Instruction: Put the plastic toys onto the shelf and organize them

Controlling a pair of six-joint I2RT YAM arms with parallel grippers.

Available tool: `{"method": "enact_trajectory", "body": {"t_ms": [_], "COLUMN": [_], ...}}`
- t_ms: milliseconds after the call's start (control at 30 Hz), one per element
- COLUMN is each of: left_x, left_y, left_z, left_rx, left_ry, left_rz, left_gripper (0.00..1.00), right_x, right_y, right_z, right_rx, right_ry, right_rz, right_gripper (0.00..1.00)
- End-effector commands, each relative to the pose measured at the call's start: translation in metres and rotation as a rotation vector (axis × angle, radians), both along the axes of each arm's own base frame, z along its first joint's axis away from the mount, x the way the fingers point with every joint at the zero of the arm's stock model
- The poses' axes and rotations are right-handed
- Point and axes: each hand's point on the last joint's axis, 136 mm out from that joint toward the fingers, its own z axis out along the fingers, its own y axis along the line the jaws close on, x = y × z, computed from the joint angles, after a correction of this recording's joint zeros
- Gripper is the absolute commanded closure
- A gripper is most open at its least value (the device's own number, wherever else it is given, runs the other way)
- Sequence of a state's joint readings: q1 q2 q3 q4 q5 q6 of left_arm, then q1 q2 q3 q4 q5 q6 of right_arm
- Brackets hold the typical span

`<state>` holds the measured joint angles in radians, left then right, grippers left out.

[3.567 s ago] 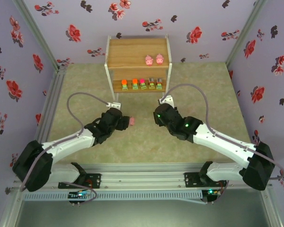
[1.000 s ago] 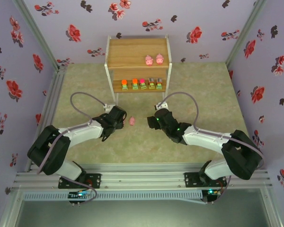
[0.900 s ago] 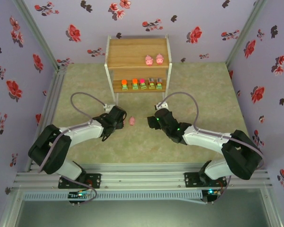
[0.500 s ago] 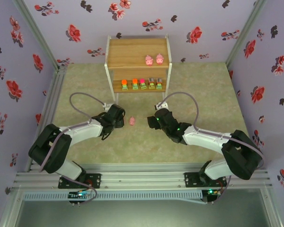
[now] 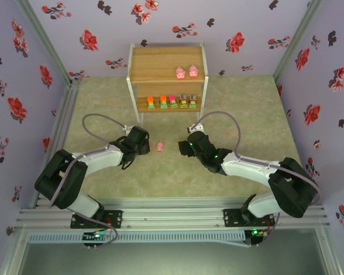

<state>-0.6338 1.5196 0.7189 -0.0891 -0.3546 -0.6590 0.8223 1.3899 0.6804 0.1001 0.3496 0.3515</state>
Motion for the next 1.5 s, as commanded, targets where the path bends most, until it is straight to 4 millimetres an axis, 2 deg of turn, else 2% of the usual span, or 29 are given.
{"method": "enact_trajectory", "body": {"t_ms": [0,467,867,1233,1467], "left_x": [0.004,0.005,-0.002,-0.001,-0.010], "left_y": [-0.001,0.010,0.029,0.021,0.020], "left_z": [-0.002,-0.007,0.003,0.005,0.006], "left_rx": [-0.002,0.019,0.087,0.067,0.082], "left_ry": [-0.002,0.022,0.016,0.011,-0.004], "left_rz": [-0.009,0.024,0.057,0.009,-0.078], "left_gripper": [0.27,0.27,0.27,0.28,0.28], "right_x": [0.005,0.006,0.007,0.007,0.007], "right_y": [0.003,0.004,0.004,0.004,0.003], "right_z": [0.006,0.005,0.004,0.004,0.004], "right_rx": [0.020,0.020,0.018,0.017,0.017], "right_ry": [0.003,0.006,0.007,0.007,0.007], "right_rz": [-0.011,-0.011,-0.012,-0.012,-0.013], "right_gripper": [0.33,0.33,0.33,0.33,0.33]}}
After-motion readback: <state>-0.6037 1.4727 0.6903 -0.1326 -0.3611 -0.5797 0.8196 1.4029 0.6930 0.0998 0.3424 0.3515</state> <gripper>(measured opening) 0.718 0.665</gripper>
